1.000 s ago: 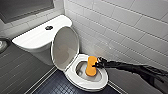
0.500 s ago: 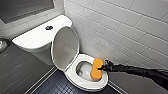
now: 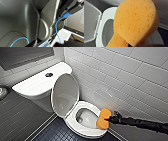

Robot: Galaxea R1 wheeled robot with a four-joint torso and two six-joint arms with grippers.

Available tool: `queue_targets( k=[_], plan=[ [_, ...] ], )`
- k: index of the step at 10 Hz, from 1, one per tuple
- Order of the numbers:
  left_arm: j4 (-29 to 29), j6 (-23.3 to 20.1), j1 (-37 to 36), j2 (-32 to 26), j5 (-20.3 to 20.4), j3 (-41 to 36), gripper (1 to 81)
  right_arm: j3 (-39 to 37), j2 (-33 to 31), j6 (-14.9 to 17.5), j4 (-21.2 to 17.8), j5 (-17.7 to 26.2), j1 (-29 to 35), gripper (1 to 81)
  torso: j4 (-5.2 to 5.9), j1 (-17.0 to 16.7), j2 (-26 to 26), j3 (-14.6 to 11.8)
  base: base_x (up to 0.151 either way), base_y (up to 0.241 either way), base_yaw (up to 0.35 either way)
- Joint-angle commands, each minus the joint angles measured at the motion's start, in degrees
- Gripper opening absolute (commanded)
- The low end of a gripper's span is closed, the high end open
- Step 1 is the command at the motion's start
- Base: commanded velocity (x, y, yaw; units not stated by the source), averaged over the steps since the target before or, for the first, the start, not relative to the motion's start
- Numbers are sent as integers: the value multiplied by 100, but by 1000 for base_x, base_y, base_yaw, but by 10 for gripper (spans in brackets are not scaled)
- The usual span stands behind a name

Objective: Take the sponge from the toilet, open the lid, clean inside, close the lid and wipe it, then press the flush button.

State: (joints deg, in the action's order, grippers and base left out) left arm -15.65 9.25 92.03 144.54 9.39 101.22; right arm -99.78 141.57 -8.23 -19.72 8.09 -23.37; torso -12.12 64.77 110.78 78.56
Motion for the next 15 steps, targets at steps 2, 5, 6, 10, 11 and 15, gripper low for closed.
queue_targets(
  k=[2, 5, 6, 10, 11, 15],
  plan=[
    [-87, -2, 171, 75, -446, -93, 811, 933, -819, -21, -224, 185, 162, 10, 0, 0, 0, 0, 0, 0, 0],
    [-88, -82, 162, 102, -438, -76, 811, 1872, -1522, -21, -260, -52, -216, 10, 0, 0, 2, 0, 0, 0, 0],
    [-95, -90, 162, 110, -438, -66, 811, 2260, -1795, -12, -243, -194, -314, 10, 0, 0, 2, 0, 0, 0, 0],
    [-88, -90, 119, 110, -446, -41, 811, 2483, -1780, -3, -41, 33, 264, 10, 0, 0, 4, 0, 0, 0, 0],
    [-87, -82, 101, 110, -455, -32, 811, 2089, -1385, -3, -22, 402, 511, 10, 0, 0, 4, 0, 0, 0, 0],
    [-78, -73, 74, 128, -464, -14, 811, 480, 171, -12, -14, 1071, 1109, 10, 0, 0, 4, 0, 0, 0, 0]
  ],
)
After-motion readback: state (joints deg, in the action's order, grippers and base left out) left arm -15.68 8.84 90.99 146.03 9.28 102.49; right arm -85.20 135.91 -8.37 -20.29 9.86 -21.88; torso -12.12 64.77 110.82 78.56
